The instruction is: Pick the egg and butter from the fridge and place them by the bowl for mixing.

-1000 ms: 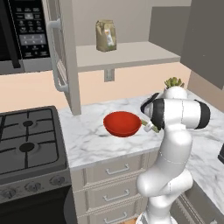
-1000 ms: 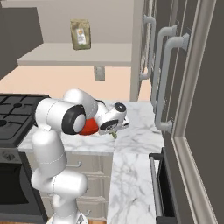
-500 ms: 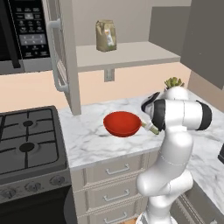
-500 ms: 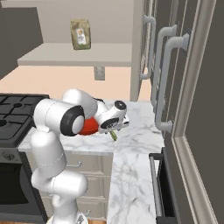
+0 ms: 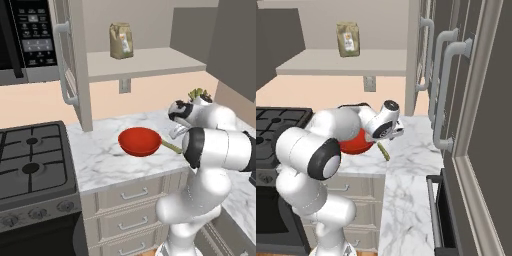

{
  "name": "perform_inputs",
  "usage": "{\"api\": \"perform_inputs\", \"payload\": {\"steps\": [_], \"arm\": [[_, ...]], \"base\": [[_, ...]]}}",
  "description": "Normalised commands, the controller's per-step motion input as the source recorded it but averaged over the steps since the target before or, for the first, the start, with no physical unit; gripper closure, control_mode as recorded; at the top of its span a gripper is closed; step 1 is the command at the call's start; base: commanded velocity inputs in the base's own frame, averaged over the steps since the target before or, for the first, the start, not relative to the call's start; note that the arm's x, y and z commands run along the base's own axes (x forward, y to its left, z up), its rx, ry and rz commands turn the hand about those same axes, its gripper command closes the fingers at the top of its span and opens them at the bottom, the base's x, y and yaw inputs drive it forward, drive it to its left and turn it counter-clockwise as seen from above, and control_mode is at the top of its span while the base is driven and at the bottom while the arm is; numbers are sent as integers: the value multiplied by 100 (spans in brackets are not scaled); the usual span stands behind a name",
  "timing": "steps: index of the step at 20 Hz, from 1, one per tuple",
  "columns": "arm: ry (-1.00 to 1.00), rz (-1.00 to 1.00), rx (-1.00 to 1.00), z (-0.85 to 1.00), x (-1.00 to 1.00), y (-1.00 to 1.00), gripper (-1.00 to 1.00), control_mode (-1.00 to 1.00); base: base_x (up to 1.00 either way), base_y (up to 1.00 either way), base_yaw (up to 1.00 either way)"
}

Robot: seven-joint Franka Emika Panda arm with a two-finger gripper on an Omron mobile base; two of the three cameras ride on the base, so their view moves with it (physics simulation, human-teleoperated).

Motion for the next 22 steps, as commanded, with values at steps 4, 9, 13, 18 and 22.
{"api": "perform_inputs", "payload": {"steps": [4, 9, 13, 18, 22], "arm": [[0, -24, 0, 68, -84, 32, -100, -100], [0, -26, 0, 65, -79, 39, -100, -100], [0, -21, 0, 70, -71, 21, -100, -100], [0, -16, 0, 69, -75, 19, -100, -100], [0, -7, 0, 76, -79, 35, -100, -100]], "base": [[0, 0, 0], [0, 0, 0], [0, 0, 0], [0, 0, 0], [0, 0, 0]]}}
